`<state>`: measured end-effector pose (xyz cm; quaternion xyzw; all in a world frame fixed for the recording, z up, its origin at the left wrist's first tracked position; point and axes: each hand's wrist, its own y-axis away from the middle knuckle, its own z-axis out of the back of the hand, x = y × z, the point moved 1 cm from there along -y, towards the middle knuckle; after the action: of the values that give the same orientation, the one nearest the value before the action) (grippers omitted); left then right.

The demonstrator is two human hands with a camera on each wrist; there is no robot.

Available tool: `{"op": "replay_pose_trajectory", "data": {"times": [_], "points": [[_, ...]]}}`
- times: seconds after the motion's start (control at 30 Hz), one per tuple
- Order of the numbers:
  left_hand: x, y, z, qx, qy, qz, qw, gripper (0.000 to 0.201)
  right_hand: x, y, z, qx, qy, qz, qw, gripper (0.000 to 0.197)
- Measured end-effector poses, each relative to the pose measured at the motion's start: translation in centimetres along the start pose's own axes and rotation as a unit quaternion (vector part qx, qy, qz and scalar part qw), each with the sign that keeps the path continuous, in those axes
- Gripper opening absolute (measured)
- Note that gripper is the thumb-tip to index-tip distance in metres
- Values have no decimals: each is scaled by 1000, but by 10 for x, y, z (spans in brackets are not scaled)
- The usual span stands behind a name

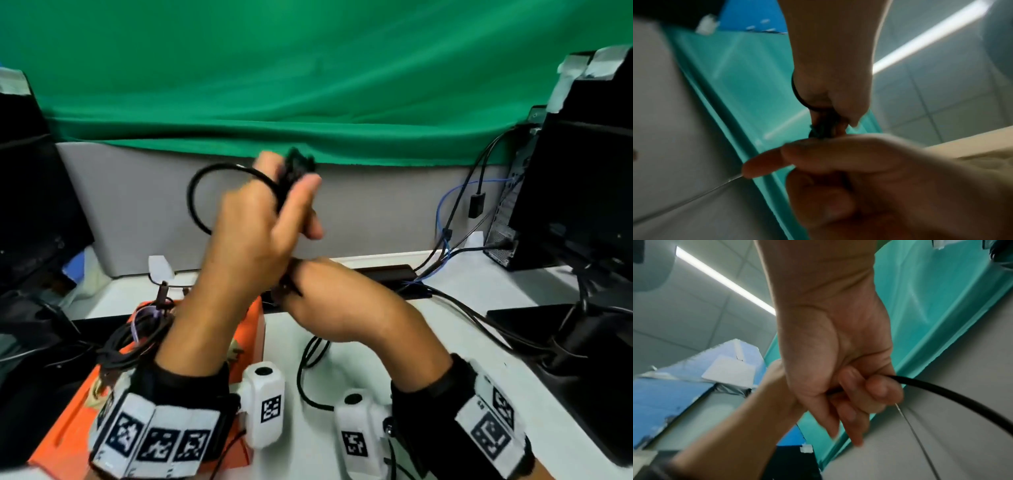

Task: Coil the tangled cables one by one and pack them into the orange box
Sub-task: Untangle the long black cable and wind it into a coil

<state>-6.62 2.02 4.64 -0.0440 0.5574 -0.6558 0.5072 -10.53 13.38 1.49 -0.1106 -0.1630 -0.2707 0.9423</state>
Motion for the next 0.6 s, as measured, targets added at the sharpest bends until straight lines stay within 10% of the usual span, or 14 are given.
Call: {"op": "replay_pose_trajectory", "data": {"times": [0.13,0.27,0.43,0.6], "points": [[4,1,-5,165,-251,24,954,35,-9,20,30,32,-40,14,999,18],[2,3,1,272,53,154,948,40,-33,39,65,-116,-181,17,976,21],[-4,1,-4,202,373,211,881,42,-30,22,54,-347,-254,64,900,30],[-2,4,1,247,530,220,781,41,-14,5,31,-282,-439,58,851,52]]}}
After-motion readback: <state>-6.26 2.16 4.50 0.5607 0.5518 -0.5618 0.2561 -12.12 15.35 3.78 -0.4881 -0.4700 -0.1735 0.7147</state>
